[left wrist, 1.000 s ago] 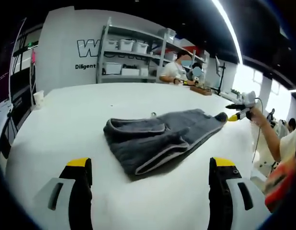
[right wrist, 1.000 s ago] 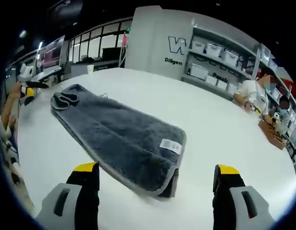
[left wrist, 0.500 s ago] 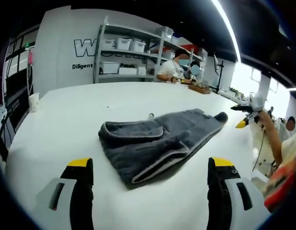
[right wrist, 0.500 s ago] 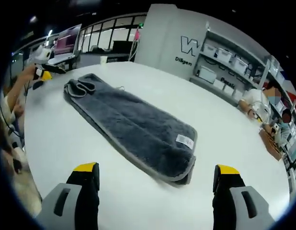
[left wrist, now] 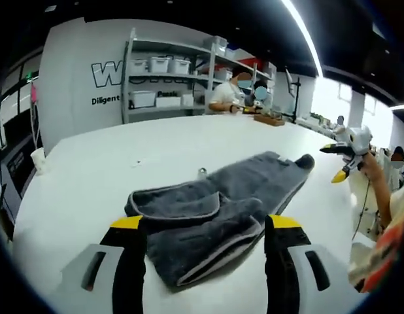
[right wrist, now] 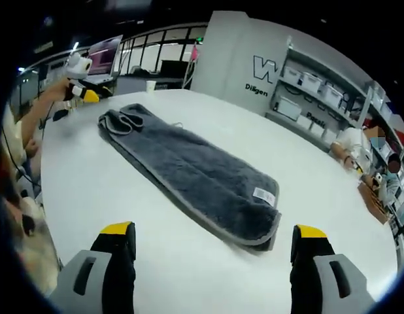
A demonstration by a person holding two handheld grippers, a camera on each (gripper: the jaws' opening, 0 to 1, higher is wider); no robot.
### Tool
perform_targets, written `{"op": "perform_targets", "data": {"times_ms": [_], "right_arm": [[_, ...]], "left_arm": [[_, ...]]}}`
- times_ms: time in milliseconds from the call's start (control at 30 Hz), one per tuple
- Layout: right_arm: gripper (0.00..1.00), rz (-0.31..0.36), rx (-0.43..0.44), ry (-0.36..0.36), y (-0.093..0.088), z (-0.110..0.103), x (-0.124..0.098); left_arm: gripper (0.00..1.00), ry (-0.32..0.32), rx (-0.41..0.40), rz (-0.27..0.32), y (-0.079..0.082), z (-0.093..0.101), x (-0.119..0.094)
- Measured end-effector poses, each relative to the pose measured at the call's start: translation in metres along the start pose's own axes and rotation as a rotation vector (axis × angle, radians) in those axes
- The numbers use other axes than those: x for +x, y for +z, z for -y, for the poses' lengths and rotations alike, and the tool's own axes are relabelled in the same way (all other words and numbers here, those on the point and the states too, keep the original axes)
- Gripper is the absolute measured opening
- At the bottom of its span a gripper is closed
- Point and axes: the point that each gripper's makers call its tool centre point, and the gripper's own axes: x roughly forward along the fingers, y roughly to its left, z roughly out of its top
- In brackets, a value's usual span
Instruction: Open the folded towel by lifting each exposed corner and separating the folded layers until the towel lies flat within the target outline without major curled edges
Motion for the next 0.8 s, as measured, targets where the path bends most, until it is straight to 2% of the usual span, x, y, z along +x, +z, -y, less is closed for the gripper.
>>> {"op": "perform_targets", "data": {"times_ms": [133, 233, 400, 467, 500, 600, 733, 800], "right_arm": [[0.99, 0.0, -0.01, 0.016, -0.002, -0.004, 0.0], [0.99, 0.01, -0.005, 0.023, -0.003, -0.005, 0.001], [0.99, 0.016, -0.006, 0.03, -0.004, -0.005, 0.001], [0.99, 0.018, -0.005, 0.033, -0.005, -0.005, 0.002], [0.99, 0.022, -0.003, 0.036, -0.006, -0.005, 0.003], [0.99, 0.022, -0.004, 0.041, -0.007, -0.005, 0.004], [0.99, 0.019, -0.005, 0.049, -0.011, -0.006, 0.004], [0.99, 0.015, -0.003, 0.05, -0.013, -0.006, 0.004]], "left_arm": [[0.41, -0.013, 0.039, -0.013, 0.004, 0.002, 0.012], [0.33, -0.003, 0.108, -0.081, -0.003, 0.002, 0.019], [0.29, -0.013, 0.155, -0.128, -0.006, 0.006, 0.033], [0.28, -0.016, 0.189, -0.164, -0.009, 0.007, 0.037], [0.28, -0.004, 0.236, -0.208, -0.014, 0.006, 0.043], [0.26, 0.001, 0.245, -0.222, -0.017, 0.006, 0.053], [0.18, -0.013, 0.262, -0.246, -0.021, 0.006, 0.061], [0.13, -0.019, 0.296, -0.282, -0.028, 0.007, 0.065]]}}
